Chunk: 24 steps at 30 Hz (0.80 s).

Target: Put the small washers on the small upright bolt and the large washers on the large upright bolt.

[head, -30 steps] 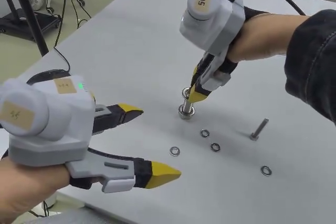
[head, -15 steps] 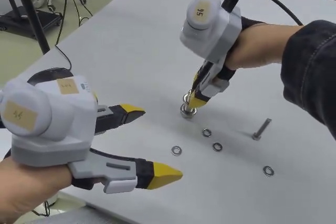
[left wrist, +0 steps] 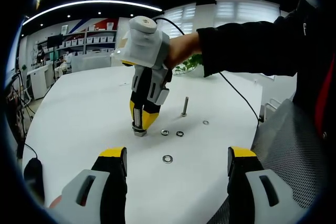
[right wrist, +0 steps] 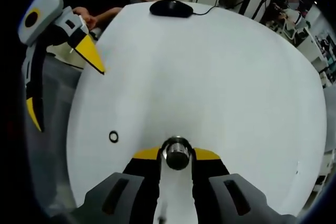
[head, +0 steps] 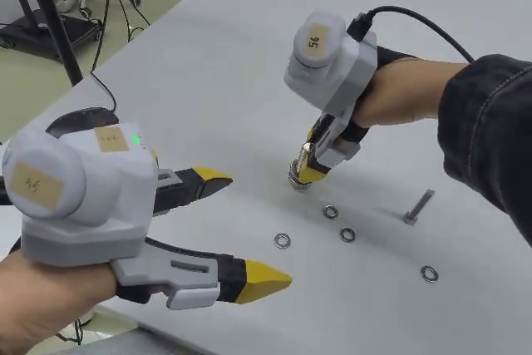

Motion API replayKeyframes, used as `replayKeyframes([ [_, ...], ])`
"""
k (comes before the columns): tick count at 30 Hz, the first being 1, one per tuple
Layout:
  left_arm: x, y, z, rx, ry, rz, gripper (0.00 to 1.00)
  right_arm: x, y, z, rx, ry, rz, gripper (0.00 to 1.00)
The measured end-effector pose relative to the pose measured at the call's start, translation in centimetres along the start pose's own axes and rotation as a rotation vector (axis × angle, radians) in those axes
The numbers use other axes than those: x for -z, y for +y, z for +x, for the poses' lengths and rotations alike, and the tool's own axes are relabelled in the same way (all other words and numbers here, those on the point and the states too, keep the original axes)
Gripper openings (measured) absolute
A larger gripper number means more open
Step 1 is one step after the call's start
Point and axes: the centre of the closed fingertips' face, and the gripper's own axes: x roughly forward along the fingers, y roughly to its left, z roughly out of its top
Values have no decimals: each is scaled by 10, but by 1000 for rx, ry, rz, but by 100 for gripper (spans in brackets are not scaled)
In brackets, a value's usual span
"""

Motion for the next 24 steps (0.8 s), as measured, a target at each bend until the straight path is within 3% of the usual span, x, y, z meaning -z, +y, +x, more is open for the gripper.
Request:
replayKeyframes([
  [24,0,1,-1,-2,1,0,78,-1,-1,2,5,-2,-19,24],
])
